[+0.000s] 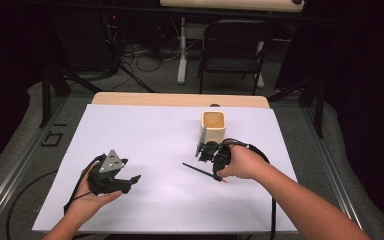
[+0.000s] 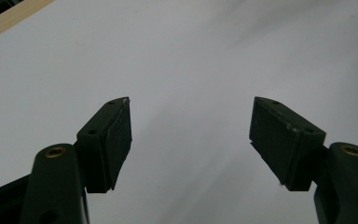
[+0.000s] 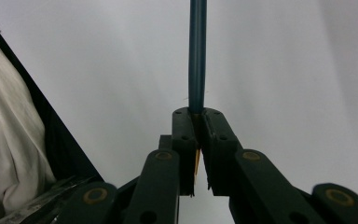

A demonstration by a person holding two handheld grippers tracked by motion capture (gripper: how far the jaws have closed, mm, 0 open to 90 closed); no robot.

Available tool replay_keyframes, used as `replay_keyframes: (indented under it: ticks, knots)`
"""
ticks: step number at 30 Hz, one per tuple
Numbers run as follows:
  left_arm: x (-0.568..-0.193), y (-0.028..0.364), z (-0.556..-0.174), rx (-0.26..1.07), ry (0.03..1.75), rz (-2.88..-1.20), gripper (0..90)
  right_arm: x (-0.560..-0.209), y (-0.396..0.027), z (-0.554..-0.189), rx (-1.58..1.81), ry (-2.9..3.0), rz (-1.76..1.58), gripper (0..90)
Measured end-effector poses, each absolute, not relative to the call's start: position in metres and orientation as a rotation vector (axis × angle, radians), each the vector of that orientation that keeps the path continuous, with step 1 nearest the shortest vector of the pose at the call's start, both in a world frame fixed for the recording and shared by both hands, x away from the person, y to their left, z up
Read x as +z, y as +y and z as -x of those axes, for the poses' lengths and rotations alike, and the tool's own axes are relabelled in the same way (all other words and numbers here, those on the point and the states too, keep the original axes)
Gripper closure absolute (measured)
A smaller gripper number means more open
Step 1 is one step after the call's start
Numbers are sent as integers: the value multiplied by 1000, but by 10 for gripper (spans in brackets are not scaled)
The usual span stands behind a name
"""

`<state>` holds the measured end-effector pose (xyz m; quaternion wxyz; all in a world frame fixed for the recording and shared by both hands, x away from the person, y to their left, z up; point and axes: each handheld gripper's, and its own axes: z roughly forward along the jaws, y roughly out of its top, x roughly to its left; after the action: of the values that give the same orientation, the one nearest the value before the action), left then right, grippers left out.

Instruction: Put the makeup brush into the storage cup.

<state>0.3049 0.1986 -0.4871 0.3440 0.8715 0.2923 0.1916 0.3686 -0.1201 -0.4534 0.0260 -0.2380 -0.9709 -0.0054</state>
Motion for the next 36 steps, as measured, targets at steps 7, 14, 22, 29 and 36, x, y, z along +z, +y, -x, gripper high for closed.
replay_keyframes:
  ticks: [7, 14, 22, 29, 36]
  knots:
    - [-477, 182, -301, 589, 588, -2399, 321, -453, -117, -368, -20, -2994, 721, 839]
    - [-474, 162, -296, 643, 412, -2511, 353, -452, -114, -368, -31, -2970, 699, 839]
    - [-473, 140, -291, 730, 242, -2580, 386, -450, -111, -367, -33, -2975, 675, 839]
    - [-478, 123, -293, 792, 151, -2606, 403, -451, -109, -367, -49, -2966, 677, 839]
    - [-483, 114, -292, 872, 69, -2601, 417, -451, -110, -366, -60, -2968, 661, 839]
